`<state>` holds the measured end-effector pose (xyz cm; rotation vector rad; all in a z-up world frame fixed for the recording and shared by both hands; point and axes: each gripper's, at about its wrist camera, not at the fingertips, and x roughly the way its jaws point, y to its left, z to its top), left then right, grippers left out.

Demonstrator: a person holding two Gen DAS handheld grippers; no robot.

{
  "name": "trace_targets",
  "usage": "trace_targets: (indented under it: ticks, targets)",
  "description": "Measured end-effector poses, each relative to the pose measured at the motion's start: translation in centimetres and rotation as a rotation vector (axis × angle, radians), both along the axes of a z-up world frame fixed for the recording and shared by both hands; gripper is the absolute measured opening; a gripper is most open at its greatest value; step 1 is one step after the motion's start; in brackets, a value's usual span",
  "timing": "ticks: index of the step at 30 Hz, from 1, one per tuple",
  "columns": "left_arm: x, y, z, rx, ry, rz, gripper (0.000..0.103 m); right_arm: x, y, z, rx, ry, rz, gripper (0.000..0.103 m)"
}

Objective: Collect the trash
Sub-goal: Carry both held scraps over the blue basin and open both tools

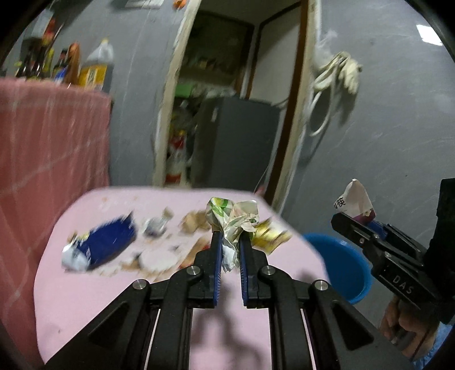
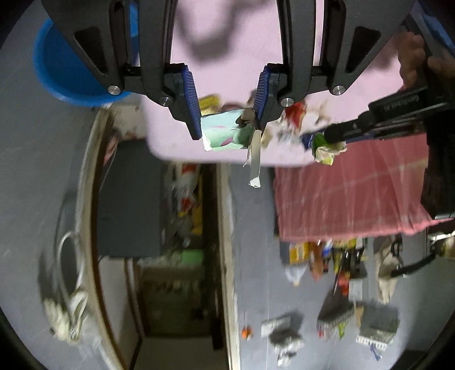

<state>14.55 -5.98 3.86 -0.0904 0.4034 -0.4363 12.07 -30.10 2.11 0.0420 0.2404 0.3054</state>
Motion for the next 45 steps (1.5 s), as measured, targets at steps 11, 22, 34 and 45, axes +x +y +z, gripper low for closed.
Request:
trace_targets:
  ticks: [11, 22, 34, 45]
  targets:
    - [-0.5, -9.1, 3.2, -0.086, -0.150, -0.176, 0.009, -2.2, -7.9, 2.0, 0.071, -0.099, -0.246, 0.034]
    - [3.6, -18.8, 0.5, 0.011, -0.006, -0.304, 0.009, -1.0, -15.5, -1.9, 0.130, 0.093, -0.415, 0.034]
    - [8.2, -24.0, -5.0, 0.109, 0.219, -0.311, 0.010, 1.0, -19.1, -5.7, 0.243, 0.286, -0.431, 0.039]
    - [10.8, -24.0, -7.2, 0.094, 0.330, -0.309, 0.032, 1.8, -19.7, -5.8, 0.279, 0.309, -0.444, 0.050]
